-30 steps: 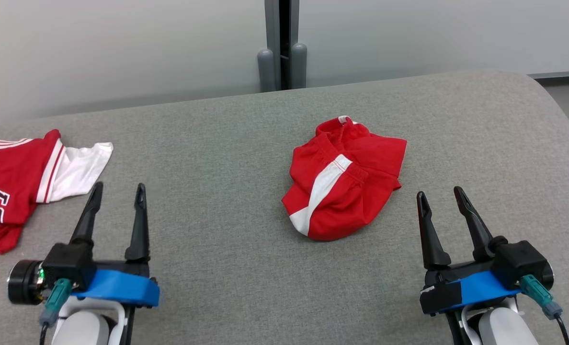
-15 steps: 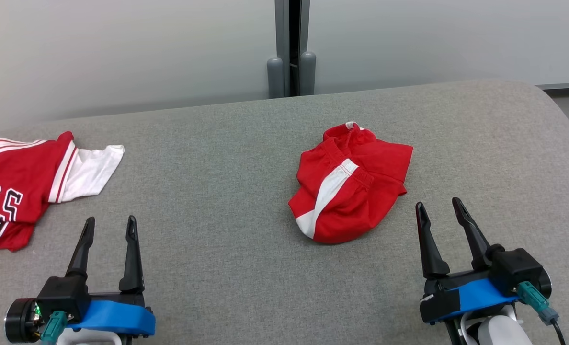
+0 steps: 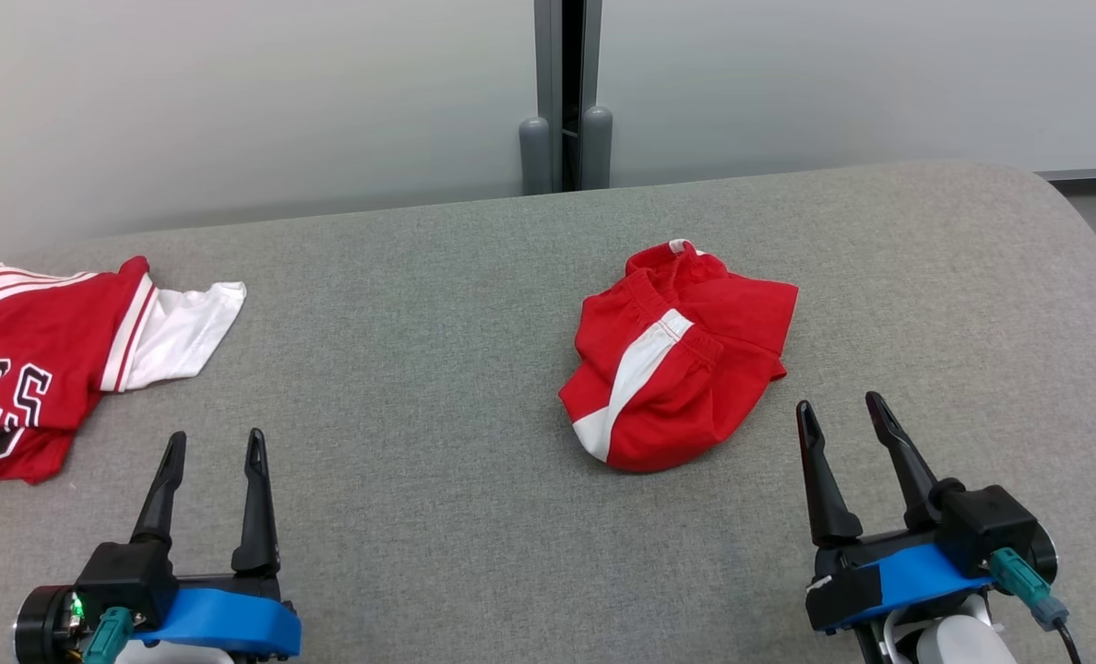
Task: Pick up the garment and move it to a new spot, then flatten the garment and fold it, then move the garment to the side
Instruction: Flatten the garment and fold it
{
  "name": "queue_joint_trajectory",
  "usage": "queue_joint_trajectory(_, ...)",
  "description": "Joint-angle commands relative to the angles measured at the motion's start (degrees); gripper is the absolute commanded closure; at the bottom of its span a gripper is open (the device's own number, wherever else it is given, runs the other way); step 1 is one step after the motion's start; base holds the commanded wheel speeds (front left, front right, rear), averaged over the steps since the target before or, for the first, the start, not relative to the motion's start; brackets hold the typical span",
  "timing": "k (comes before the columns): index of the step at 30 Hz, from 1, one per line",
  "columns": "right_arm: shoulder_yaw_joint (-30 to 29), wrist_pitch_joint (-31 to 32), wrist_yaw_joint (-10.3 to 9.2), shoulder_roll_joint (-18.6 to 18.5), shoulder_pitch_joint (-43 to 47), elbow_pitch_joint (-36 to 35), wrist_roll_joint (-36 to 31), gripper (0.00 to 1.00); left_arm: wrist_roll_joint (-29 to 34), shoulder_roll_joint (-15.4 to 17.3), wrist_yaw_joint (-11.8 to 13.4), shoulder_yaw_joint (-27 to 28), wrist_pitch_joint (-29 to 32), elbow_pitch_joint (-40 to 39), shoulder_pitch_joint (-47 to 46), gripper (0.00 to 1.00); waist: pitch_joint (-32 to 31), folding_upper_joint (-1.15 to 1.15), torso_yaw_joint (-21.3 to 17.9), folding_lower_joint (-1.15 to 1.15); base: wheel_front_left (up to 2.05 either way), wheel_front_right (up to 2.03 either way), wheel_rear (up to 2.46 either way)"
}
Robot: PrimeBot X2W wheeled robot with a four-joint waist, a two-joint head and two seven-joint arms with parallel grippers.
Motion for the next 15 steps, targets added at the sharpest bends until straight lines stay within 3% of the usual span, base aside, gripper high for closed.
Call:
queue_joint_trajectory(1,0.12,-0.04,-0.02,0.05,-0.21,0.13,0.00,0.00,0.58,-0.06,-0.29,0.35,-0.17,0.16,0.13,0.00,0.03,0.00,0.04,0.00,0.00,0.00,0.00)
queue_joint_trajectory(15,4.11,-0.04,-0.02,-0.13,-8.51,1.17,-4.23,0.00,1.73,-1.26,-1.49,1.25,-0.17,0.49,-1.58,0.00,2.11,0.00,0.67,0.00,0.00,0.00,0.00)
